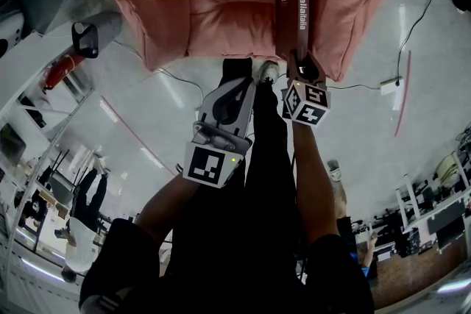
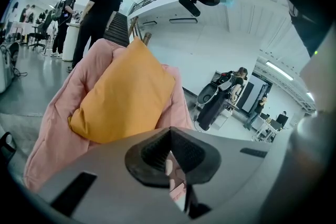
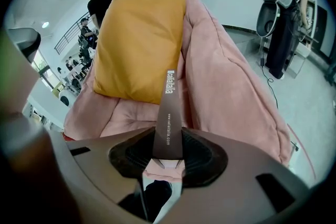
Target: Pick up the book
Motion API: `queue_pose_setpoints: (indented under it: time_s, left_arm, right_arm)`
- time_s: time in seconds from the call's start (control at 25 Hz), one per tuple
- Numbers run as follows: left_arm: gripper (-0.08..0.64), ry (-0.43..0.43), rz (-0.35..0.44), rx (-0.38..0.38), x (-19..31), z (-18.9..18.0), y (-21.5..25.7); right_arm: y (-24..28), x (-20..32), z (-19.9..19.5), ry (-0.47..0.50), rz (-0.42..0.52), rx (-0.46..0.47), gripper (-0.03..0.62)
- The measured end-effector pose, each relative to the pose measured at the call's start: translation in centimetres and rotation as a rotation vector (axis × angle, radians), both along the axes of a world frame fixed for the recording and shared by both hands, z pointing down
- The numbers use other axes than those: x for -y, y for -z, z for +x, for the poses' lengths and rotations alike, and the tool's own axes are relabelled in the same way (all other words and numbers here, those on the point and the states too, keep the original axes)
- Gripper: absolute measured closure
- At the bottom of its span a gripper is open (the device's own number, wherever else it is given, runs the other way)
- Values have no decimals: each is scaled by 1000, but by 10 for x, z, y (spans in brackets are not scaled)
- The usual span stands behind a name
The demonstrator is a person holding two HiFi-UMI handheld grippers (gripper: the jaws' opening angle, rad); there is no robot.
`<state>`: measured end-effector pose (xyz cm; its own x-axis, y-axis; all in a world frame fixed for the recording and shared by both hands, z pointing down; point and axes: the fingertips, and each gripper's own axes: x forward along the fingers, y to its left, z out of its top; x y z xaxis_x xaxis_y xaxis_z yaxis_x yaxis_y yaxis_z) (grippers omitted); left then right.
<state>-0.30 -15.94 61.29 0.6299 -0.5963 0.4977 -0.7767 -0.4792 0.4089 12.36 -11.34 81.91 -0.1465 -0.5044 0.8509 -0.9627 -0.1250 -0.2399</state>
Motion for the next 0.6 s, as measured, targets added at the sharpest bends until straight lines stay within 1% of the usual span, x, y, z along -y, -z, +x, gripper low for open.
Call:
queue_pose_setpoints:
  time_s: [0.32,0.6]
  left_arm:
    - [554,3,7,-6,-1,-3,3]
    - [554,3,31,-9,-3,-5,12]
  right_arm:
    - [11,0,-1,-6,20,0,446]
    - [22,-3,-2,-9,36,2,446]
